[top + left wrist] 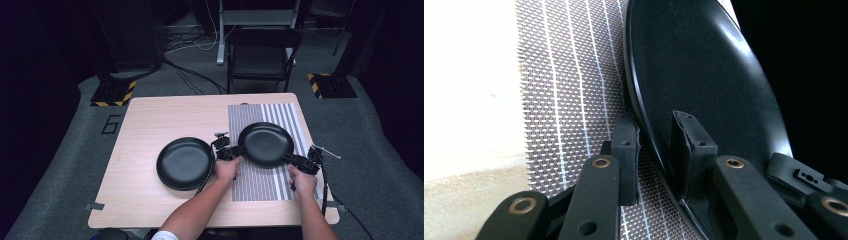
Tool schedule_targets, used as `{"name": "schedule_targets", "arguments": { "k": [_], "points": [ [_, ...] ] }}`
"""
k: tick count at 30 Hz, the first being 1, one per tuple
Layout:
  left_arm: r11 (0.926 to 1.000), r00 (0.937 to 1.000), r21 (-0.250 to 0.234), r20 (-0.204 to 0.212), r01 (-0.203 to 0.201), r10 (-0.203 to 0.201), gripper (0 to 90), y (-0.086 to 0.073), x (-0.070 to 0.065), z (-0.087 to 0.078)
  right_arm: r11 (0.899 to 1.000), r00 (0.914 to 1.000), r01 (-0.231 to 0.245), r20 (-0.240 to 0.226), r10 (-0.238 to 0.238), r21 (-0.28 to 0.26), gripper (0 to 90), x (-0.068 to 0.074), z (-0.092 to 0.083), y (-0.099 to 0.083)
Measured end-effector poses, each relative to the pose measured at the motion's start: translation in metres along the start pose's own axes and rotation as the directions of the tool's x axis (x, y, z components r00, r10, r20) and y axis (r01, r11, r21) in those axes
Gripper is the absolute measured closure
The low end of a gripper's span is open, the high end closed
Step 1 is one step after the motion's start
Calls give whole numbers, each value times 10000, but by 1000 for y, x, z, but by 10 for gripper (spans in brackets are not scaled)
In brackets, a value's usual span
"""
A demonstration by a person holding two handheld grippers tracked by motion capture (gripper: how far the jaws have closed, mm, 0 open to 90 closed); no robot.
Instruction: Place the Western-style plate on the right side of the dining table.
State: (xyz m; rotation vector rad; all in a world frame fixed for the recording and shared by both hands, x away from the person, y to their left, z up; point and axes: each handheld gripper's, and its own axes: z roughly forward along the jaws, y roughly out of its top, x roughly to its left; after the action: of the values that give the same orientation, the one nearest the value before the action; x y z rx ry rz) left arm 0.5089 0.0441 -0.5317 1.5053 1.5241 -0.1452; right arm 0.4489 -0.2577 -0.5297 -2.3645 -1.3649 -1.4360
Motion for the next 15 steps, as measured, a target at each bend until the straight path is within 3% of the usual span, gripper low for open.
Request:
{"name": "schedule_targets", "arguments": {
  "k": [4, 5, 10, 15],
  "points": [
    [10000, 9999, -37, -122, -2, 1, 732, 0, -2, 0, 9999, 9999, 120, 120, -119, -120, 751, 0, 1, 0],
    [10000, 9999, 14, -152, -6, 6, 732, 0, -2, 0, 9999, 9998, -51, 191, 53, -99, 748, 2, 0, -1],
    [10000, 9995, 54, -293, -65, 67, 724, 1, -5, 0, 9976, 9953, 617, 773, -592, -303, 720, 10, 1, -3],
    [9998, 9991, 151, -392, -135, 141, 720, 2, -6, 0, 9978, 9930, 637, 1011, -618, -160, 717, 13, 2, -1]
  ]
}}
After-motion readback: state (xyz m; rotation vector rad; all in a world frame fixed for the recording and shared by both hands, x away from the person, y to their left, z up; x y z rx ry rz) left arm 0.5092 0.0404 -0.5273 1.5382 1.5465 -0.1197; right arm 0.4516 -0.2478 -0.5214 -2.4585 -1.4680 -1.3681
